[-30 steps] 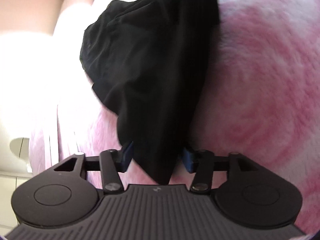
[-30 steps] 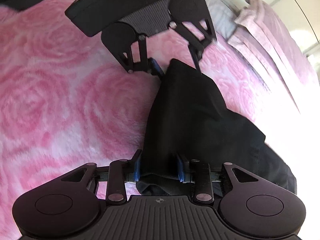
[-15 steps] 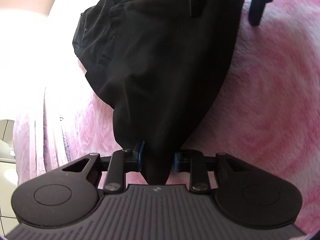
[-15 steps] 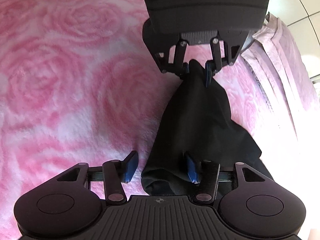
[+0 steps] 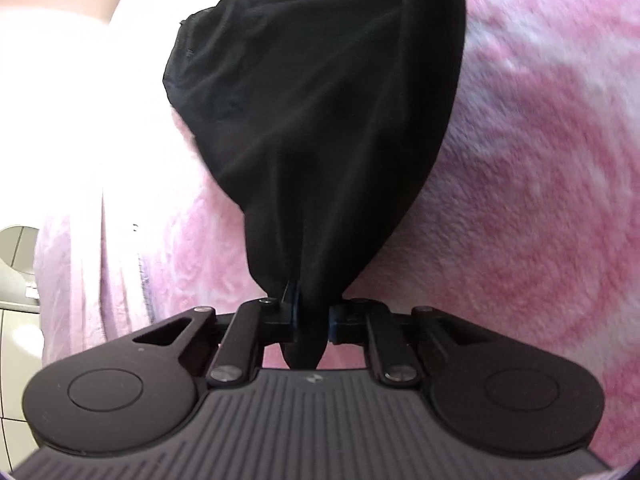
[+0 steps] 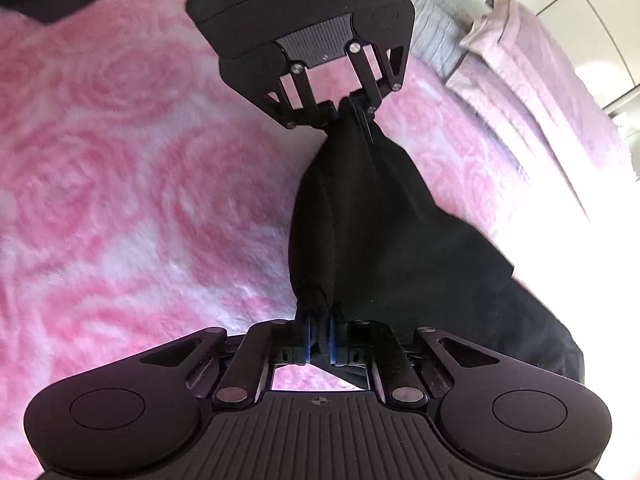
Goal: Fold clothes
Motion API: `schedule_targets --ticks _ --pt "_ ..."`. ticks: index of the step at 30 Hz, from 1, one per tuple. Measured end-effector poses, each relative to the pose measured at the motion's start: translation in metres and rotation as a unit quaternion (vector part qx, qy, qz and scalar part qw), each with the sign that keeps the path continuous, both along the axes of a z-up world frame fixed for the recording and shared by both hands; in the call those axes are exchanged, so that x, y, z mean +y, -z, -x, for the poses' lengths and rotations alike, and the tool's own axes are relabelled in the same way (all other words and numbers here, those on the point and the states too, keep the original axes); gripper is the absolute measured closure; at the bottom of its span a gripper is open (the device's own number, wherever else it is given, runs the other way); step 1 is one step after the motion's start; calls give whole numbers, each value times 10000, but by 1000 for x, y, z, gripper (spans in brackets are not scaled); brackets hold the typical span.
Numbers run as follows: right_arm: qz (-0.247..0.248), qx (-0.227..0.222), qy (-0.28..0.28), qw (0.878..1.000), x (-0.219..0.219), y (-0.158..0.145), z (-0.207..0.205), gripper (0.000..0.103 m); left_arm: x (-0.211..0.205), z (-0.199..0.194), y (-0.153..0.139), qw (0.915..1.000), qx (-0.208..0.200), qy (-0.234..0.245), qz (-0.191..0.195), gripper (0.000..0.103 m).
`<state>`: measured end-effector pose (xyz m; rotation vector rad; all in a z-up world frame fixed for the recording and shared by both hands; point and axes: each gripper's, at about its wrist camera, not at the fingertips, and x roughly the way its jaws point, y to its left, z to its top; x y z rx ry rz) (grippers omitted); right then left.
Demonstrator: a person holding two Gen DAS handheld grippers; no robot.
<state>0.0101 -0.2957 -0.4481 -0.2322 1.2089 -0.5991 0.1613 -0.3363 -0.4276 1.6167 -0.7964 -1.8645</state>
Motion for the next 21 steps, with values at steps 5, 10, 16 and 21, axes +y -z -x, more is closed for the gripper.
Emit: schedule_targets --ticks 5,10,16,21 --pt "-110 -133 -96 9998 29 -35 1 97 29 0 -36 9997 83 -164 -137 94" --pt "-513 -426 -387 9970 72 -67 -2 97 77 -6 -69 9977 35 -453 -500 94" --pt "-1265 -649 -990 9849 137 -73 -10 97 151 -12 -75 9897 -199 -712 -1223 93" --pt "-1717 -477 -1417 9737 162 -43 -13 90 172 -9 -48 9780 -486 -1003 -1761 84"
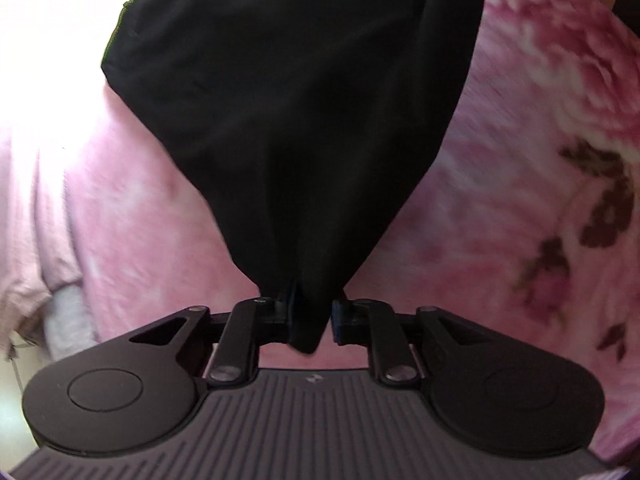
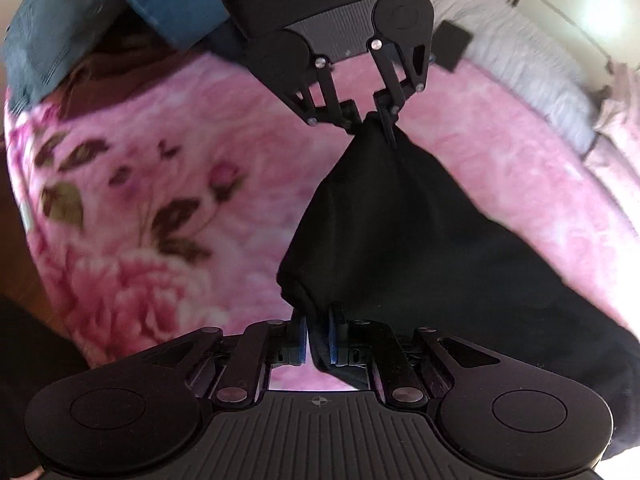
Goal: Fold clothes
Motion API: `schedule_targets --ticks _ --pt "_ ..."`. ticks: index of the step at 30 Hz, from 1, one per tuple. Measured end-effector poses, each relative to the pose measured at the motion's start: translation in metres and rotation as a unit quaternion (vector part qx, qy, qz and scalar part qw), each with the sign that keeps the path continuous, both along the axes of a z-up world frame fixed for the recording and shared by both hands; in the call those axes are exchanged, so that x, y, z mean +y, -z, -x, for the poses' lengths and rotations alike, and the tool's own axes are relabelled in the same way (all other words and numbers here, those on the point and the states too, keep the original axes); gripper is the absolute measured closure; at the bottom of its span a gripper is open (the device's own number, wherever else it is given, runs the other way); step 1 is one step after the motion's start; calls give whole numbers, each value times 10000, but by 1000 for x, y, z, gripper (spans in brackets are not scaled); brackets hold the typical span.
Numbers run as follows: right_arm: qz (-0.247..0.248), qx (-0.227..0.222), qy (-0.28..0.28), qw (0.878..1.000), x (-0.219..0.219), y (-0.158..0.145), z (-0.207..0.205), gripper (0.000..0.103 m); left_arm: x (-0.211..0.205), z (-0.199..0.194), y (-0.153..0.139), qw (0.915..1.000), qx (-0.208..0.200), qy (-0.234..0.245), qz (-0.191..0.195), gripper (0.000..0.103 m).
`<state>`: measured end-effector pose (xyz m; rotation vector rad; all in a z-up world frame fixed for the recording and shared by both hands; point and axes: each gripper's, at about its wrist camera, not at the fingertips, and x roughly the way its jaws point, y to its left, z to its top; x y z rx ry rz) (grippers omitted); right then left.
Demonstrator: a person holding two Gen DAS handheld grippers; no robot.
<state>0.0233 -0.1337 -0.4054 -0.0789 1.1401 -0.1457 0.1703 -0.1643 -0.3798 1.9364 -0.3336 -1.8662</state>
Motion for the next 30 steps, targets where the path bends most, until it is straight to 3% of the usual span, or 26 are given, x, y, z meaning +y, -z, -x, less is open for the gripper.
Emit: schedule_targets --ticks 3,7,10,12,13,15,17,20,22,25,26,28,30 --pt "-324 123 175 9992 -9 4 13 63 1 -3 -8 9981 121 -274 -546 81" --pt "-766 371 815 9930 -35 3 48 61 -17 -11 -47 9895 703 -855 -932 75" --pt "-922 128 1938 9766 -76 -5 80 61 -57 -12 -74 9780 1246 -1443 -847 74" --pt "-1086 -252 2857 9518 -109 -11 99 61 -85 -9 -83 9696 1575 -1732 -712 73" --pt "-1193 -489 3342 9336 -127 -14 109 61 -98 -7 -83 9656 1719 -1835 -670 71" --pt "-1534 -1175 4361 8789 -164 -12 130 57 -133 2 -78 9587 1952 -1971 -625 69" --pt "-1777 -1662 5140 8225 -191 0 148 43 -162 9 -63 9533 2103 -2072 -636 66" --pt "-2025 -1807 5828 7660 -214 28 165 42 -192 19 -40 9410 2327 -2336 -760 66" --pt "-2205 -1903 5957 7485 -219 42 169 42 -221 27 -26 9304 2506 -2540 -833 66" --pt "-2289 -2044 5917 7455 -219 48 167 44 -260 35 -13 9065 2830 -2951 -1058 69" --pt "-2270 -2062 5967 7416 -219 49 167 48 -270 36 -9 8970 2931 -3091 -1182 73" --pt "-2270 -2059 6099 7308 -217 53 170 77 -272 30 -7 8821 3098 -3265 -1390 84" --pt "-2399 -2107 6211 7157 -215 58 175 77 -273 28 -8 8740 3215 -3325 -1492 85"
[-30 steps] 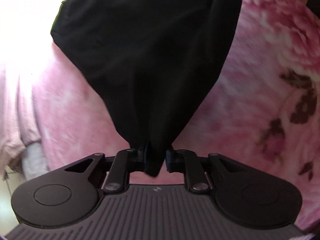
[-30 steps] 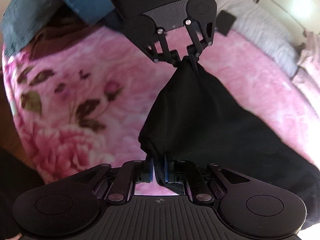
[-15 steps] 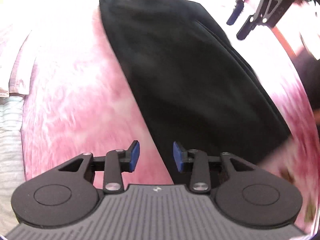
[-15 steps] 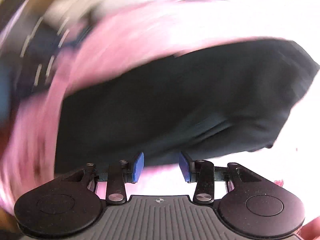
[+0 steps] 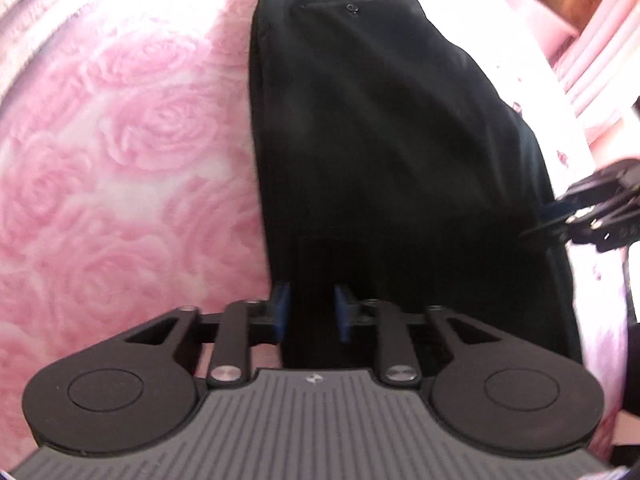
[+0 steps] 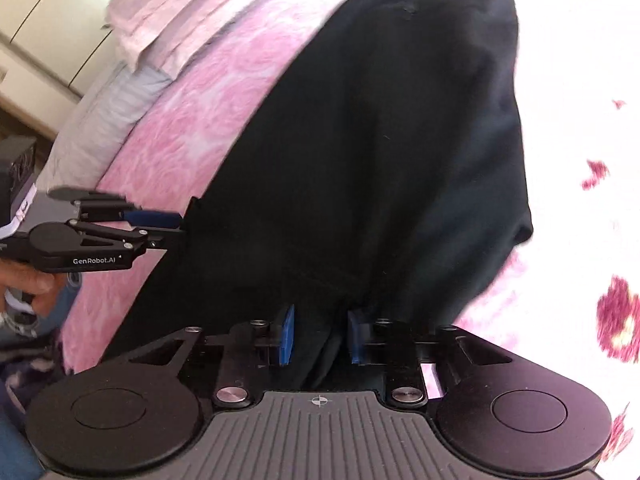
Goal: Fold clothes
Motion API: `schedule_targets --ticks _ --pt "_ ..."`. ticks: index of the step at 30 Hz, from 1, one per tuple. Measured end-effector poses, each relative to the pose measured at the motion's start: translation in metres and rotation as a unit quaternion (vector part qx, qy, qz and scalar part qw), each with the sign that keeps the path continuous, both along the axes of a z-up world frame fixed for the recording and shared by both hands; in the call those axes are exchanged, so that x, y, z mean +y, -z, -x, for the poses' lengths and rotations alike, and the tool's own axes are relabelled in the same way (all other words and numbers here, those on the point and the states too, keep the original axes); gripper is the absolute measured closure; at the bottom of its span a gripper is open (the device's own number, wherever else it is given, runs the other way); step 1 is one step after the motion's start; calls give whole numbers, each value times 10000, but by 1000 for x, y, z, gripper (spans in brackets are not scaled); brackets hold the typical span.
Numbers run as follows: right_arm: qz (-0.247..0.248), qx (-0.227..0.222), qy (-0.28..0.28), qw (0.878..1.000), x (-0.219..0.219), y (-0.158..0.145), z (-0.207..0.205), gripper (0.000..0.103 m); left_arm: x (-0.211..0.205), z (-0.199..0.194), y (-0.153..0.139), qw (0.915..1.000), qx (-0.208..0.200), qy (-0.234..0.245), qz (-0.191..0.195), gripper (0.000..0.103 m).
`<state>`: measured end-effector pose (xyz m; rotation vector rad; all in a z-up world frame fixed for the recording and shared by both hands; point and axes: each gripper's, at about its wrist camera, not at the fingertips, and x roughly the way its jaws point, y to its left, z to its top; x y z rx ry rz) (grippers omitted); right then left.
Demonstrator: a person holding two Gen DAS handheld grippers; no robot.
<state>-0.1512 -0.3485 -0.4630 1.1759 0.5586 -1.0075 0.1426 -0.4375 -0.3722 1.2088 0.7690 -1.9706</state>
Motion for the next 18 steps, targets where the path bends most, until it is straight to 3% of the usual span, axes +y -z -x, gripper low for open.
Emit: schedule_targets --ticks 12,13,14,18 --pt "-140 -250 -154 9995 -5 4 11 78 -17 3 21 9993 96 73 -347 84" --pt "-158 -221 -182 9995 -9 4 8 86 -5 3 18 9993 103 78 -343 87" --pt "-183 -200 -231 9994 -10 2 7 87 7 3 14 9995 81 97 -281 96" --pt "24 -213 -442 9988 -21 -15 2 95 4 -13 1 9997 200 -163 -37 102"
